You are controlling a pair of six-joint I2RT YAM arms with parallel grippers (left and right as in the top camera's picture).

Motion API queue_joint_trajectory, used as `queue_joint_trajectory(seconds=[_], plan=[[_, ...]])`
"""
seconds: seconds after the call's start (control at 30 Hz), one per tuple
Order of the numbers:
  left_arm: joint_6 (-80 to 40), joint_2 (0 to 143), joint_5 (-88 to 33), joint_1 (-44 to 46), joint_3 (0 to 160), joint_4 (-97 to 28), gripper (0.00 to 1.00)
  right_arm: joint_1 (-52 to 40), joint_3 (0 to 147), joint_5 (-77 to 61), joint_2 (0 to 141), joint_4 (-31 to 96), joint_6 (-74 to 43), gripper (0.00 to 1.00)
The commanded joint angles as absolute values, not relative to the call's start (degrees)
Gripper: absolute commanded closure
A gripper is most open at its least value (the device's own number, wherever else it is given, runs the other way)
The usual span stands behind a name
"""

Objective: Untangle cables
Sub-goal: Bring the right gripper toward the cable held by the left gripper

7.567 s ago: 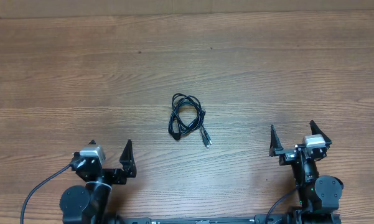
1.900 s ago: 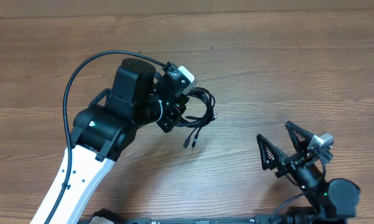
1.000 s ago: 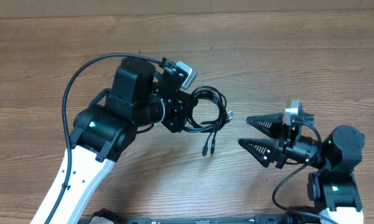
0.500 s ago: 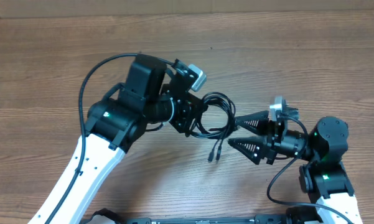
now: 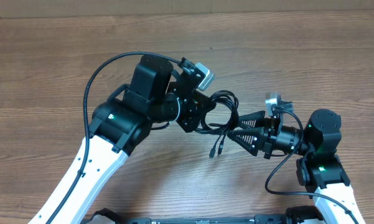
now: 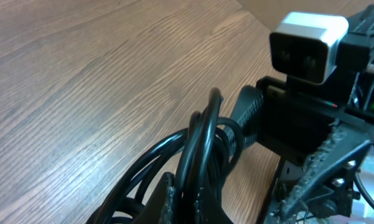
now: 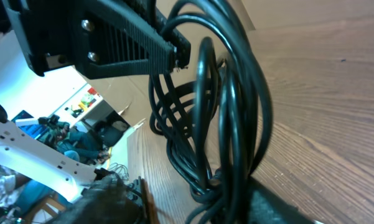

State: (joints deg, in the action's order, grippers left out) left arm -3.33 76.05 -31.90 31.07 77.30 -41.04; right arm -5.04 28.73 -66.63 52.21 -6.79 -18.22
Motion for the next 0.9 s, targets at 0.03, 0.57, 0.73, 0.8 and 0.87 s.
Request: queue_joint_trajectory(seconds=[0.03,0.57,0.73,0.8,0.87], plan=[[-5.4,76.7,-32.6,32.8,78.8,-39.5,0.96,-5.5,30.0,-67.0,52.2,-6.9,-18.2,0.56],[-18.7,77.5,-6.9,34.2,78.8,-36.1,0.96,-5.5,30.0,-67.2,52.2,-6.8,-18.2,0.84],[-23.5,77.5,-3.8,34.2,78.8,-34.3,0.96,-5.5,30.0,-67.2,52.2,-6.8,-18.2,0.84],[-25.1,77.5,-3.8,34.2,78.8,-33.7,0.96,-5.5,30.0,-67.2,52.2,-6.8,-18.2,0.84],[-27.8,77.5,-3.7,34.1,78.8,-32.8,0.96,-5.5,30.0,-67.2,52.2,-6.8,-18.2,0.84]])
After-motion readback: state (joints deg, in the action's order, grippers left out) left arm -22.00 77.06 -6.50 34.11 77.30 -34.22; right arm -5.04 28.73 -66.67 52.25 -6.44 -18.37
